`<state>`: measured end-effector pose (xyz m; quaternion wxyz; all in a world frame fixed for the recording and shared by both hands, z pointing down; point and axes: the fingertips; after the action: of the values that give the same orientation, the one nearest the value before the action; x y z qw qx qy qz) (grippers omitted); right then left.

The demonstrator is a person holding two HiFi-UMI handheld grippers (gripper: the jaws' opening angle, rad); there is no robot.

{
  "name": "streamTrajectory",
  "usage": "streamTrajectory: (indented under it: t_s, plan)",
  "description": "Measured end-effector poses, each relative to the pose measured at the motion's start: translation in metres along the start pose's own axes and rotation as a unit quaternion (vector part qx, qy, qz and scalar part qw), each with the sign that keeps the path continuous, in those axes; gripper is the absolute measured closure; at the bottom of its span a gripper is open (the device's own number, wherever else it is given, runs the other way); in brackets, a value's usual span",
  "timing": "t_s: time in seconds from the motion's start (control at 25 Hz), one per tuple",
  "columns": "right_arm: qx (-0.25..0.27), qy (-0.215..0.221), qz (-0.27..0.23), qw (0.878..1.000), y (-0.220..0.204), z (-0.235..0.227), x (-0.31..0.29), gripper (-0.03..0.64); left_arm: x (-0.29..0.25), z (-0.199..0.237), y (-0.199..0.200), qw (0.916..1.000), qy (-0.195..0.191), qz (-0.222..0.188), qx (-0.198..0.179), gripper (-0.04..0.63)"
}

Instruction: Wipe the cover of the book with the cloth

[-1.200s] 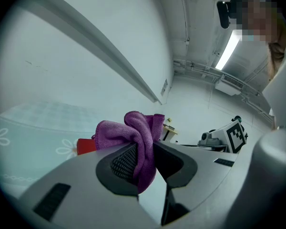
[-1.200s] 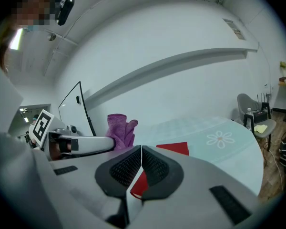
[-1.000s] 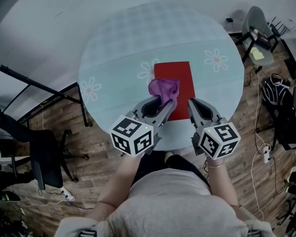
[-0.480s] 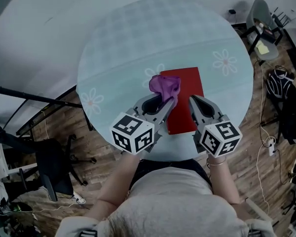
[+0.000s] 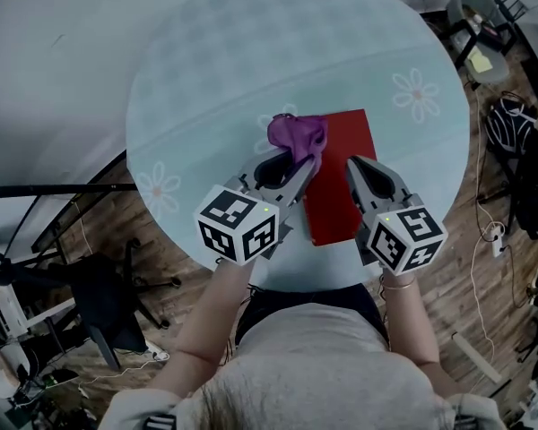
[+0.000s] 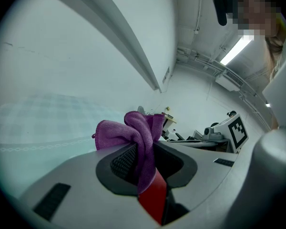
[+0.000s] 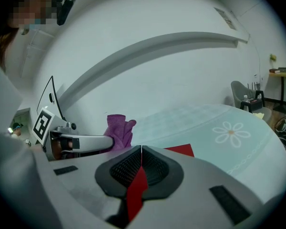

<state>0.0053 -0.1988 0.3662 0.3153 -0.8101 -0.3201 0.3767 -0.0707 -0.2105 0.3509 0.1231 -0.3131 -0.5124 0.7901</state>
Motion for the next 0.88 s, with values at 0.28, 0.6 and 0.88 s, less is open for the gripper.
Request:
streamTrajectory:
  t_s: [0.28, 0.6, 0.88]
  plan:
    - [-0.013, -0.011, 0.008, 1.000, -0.005, -0.013, -0.017, 0.594, -0.019, 0.021, -0.008, 0.9975, 0.011, 0.038, -0.059, 0.483]
    - [-0.027, -0.021, 0.015, 0.999, -0.009, -0.021, -0.032, 0.594, -0.039, 0.039, -0.019, 0.9926, 0.009, 0.072, -0.097, 0.483]
    - [-0.038, -0.039, 0.018, 0.998, -0.012, -0.035, -0.038, 0.594, -0.055, 0.047, -0.029, 0.9927, 0.000, 0.077, -0.093, 0.483]
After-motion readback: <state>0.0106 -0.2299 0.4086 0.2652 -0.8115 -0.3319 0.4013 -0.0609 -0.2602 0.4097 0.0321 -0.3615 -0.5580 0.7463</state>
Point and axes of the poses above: the fingertips, and each gripper's own axes: x backward along the fingers, z to its left, y out of its top, and after that the axes turned 10 degrees about -x, right-handed
